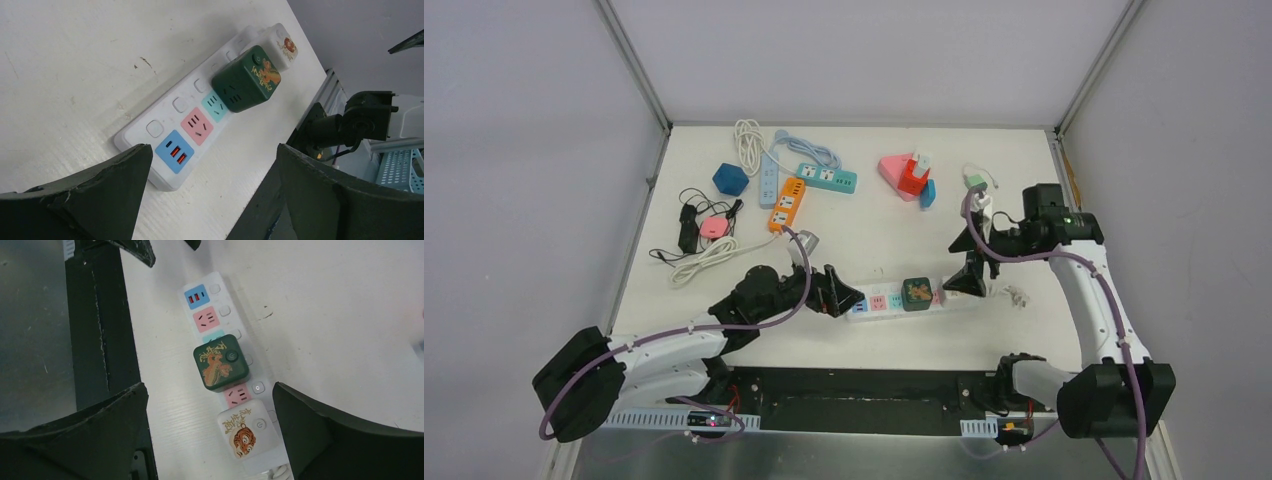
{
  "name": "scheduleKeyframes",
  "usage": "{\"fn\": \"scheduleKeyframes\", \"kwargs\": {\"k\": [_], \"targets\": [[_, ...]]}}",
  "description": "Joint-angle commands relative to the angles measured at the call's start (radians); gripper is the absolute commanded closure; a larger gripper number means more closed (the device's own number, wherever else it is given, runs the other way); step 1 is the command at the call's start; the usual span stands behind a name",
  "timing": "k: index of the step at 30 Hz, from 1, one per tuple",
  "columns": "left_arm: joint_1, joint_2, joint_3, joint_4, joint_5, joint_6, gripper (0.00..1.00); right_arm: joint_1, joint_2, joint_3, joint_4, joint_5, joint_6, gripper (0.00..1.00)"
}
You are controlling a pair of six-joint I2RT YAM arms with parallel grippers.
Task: Pull the plug off the socket
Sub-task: Remove the plug from the socket.
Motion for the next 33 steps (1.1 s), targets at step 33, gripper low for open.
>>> {"fn": "scheduleKeyframes", "kwargs": {"k": [33], "targets": [[0.007,-0.122,-0.087,0.089,0.103,0.476,0.01,0.565,0.217,-0.17,0.43,0.576,-0.049,0.02]]}}
